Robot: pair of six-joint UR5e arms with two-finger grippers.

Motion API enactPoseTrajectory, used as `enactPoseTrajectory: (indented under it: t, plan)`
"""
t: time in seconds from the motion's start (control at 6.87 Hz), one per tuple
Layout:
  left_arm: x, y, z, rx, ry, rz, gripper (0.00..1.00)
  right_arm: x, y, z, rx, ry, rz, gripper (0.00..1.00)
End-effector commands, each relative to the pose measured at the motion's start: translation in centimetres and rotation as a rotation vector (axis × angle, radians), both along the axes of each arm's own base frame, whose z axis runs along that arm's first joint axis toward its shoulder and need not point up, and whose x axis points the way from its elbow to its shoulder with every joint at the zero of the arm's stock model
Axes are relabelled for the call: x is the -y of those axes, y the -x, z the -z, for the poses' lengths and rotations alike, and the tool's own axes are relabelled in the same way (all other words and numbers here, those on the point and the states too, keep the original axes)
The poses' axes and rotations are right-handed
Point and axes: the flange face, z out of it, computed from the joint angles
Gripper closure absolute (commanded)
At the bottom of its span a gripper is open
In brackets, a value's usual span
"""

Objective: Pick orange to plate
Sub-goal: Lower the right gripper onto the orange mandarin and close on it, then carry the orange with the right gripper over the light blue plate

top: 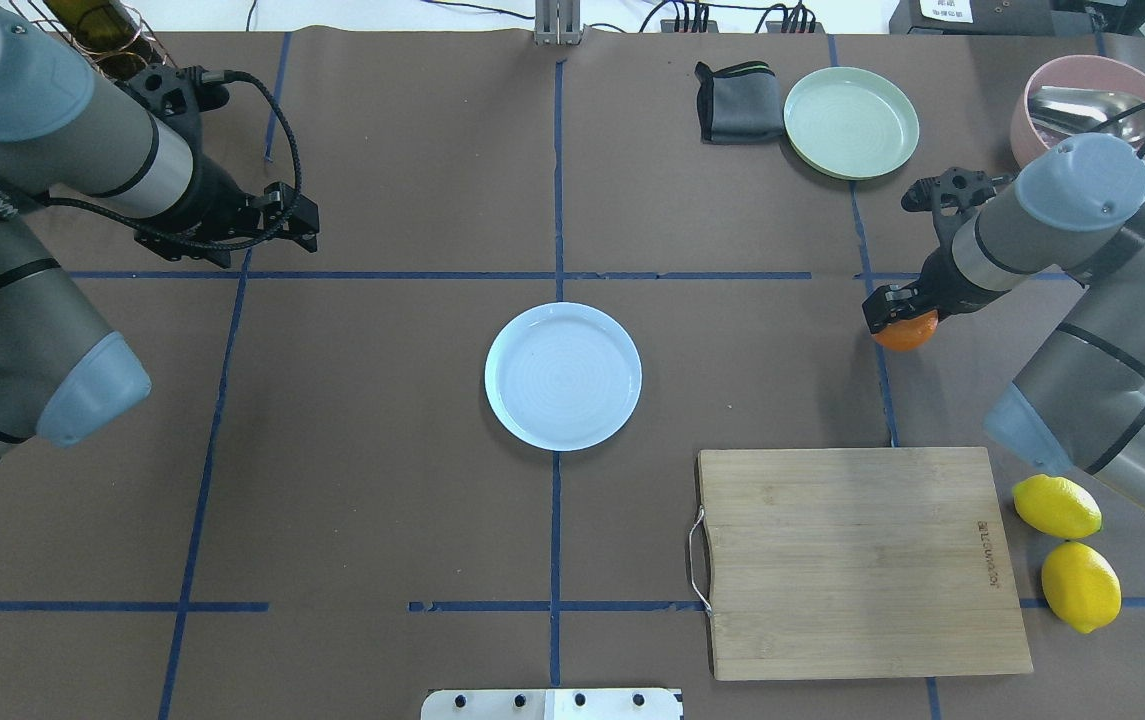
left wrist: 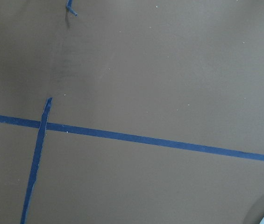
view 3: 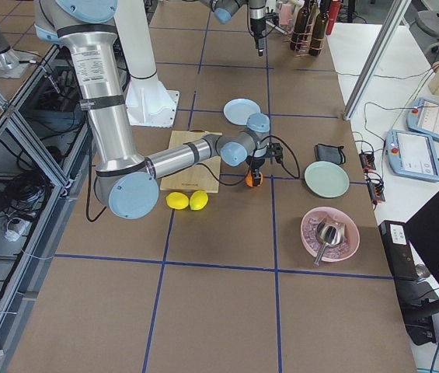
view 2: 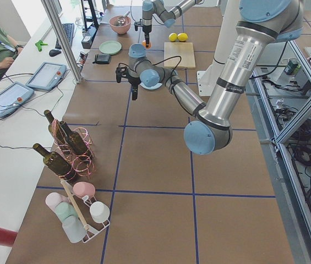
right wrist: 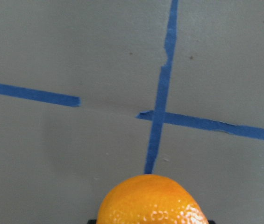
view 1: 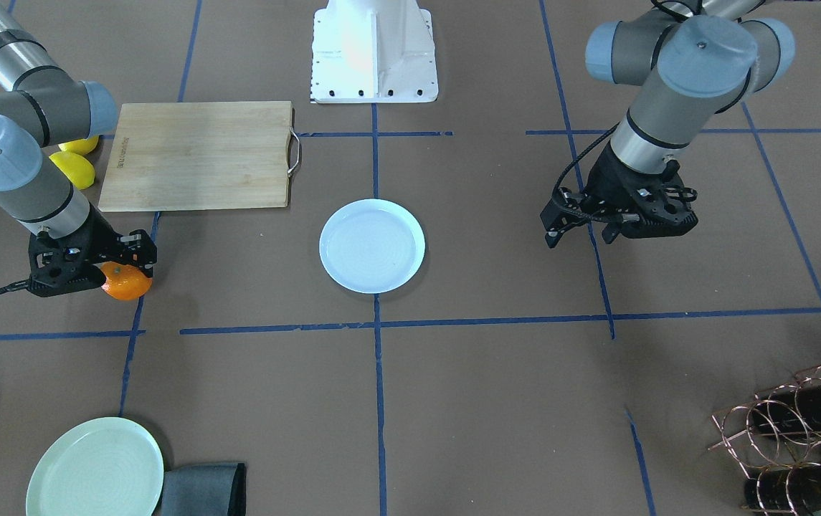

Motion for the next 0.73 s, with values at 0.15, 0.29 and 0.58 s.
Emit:
enactPoseTrajectory:
  t: [0.15,0.29,0.58]
  plan:
    - [1.8,8.5,-5.9,0.131,-0.205,-0.109,0.0,0.1,5.7,11.8,0.116,0.048,-0.055,1.0]
    - [2.1,12.3,-7.7,0.202,-0.363,-0.225,0.0,-0.6,9.1,15.8,0.121,0.071,-0.057,1.0]
    - [0.4,16.3,-13.1,0.284,-0.412,-0.321,0.0,-2.9,14.4,20.8,0.121,0.067,-0.074,1.0]
